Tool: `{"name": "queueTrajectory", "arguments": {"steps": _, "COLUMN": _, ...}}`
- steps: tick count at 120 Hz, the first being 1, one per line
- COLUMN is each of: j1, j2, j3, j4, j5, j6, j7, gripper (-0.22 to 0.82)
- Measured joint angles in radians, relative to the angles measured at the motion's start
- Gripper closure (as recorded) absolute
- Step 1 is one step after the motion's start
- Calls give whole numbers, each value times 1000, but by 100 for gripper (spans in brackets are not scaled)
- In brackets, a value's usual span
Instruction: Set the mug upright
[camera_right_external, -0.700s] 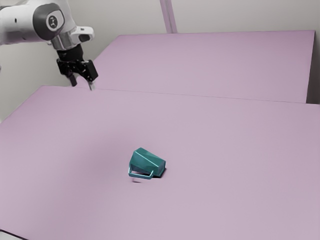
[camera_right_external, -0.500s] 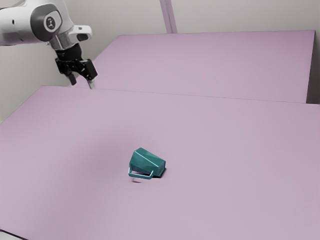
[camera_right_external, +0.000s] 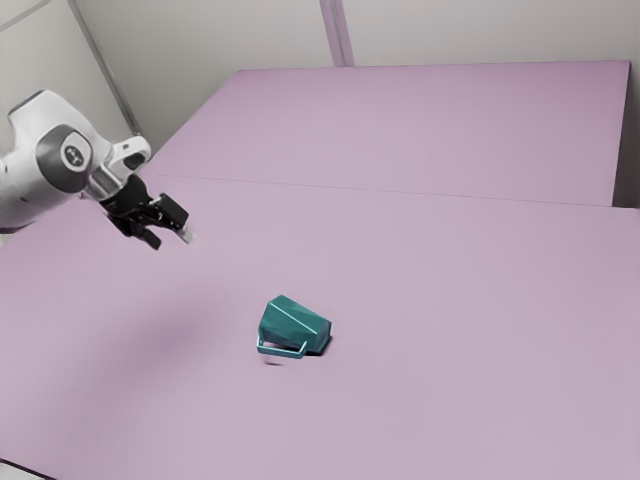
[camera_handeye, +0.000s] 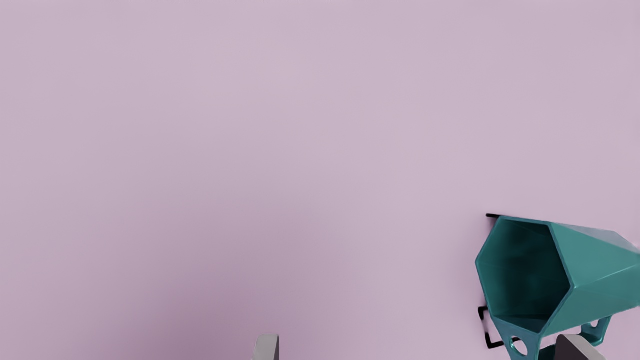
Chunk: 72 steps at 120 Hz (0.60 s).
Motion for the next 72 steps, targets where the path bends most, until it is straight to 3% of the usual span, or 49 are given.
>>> {"name": "queueTrajectory", "arguments": {"steps": 49, "j1": -77, "j2": -33, "j3": 15, "j4": -220, "j5": -293, "j6": 233, "j7": 532, "gripper": 0}}
{"name": "queueTrajectory", "arguments": {"steps": 72, "j1": -88, "j2": -27, "j3": -39, "j4": -268, "j5": -357, "j6": 301, "j7": 709, "gripper": 0}}
